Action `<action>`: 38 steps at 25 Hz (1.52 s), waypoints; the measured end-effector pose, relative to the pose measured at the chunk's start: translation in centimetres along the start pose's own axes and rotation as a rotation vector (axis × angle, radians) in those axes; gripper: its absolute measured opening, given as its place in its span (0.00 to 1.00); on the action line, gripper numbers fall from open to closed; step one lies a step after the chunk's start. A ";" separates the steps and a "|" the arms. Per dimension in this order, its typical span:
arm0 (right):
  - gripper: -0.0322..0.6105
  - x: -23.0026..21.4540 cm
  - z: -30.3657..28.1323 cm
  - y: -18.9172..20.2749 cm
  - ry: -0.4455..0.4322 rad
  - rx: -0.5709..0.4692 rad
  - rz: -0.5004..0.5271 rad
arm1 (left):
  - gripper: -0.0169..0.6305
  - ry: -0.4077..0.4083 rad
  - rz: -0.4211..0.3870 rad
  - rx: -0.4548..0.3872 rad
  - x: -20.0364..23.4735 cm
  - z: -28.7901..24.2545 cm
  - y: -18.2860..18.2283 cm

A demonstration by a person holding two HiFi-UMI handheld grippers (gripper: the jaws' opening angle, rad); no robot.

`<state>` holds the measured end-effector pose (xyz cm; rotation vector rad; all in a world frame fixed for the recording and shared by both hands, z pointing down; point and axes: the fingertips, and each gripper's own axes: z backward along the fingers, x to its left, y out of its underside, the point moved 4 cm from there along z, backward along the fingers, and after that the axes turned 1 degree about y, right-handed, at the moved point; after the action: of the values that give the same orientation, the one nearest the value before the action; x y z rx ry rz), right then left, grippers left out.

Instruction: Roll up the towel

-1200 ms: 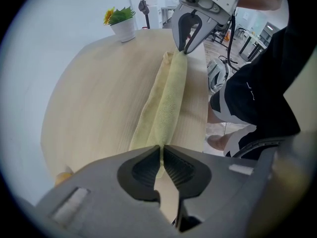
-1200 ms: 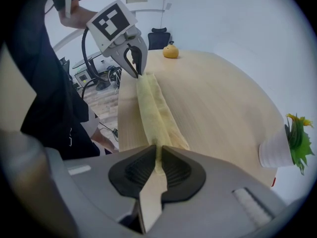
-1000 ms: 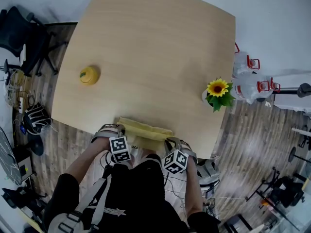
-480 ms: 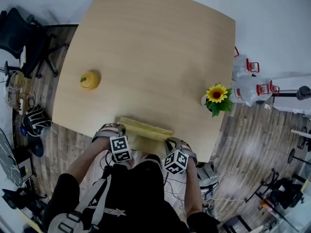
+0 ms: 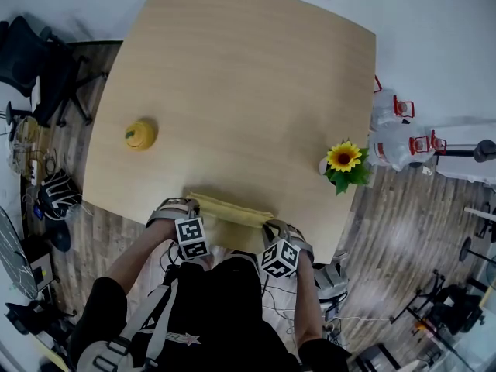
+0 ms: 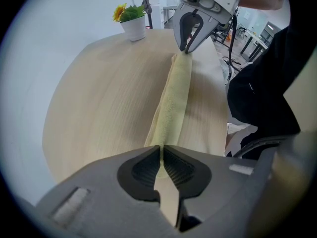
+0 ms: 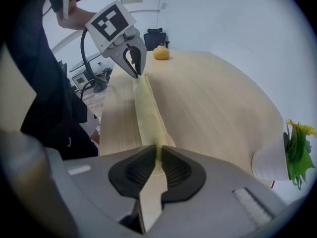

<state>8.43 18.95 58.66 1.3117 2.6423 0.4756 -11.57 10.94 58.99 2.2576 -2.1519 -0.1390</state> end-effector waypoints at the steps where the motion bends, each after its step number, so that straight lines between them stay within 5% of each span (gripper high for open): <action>1: 0.12 -0.2 -0.1 0.0 0.000 0.000 -0.001 | 0.08 0.002 0.001 0.000 0.2 -0.1 -0.1; 24: 0.12 -2.2 -2.2 0.2 0.027 -0.002 -0.026 | 0.09 -0.006 0.062 -0.029 1.7 -1.7 -0.3; 33: 0.20 -2.5 -2.2 0.4 0.137 -0.033 -0.050 | 0.32 -0.131 0.165 -0.076 3.0 -1.3 0.1; 38: 0.29 -2.6 -1.3 0.4 0.199 -0.055 -0.069 | 0.34 -0.181 0.200 -0.092 2.9 -0.7 0.4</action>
<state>9.95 16.80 60.01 1.2107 2.8004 0.6975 -11.74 8.04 59.58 2.0377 -2.3888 -0.4436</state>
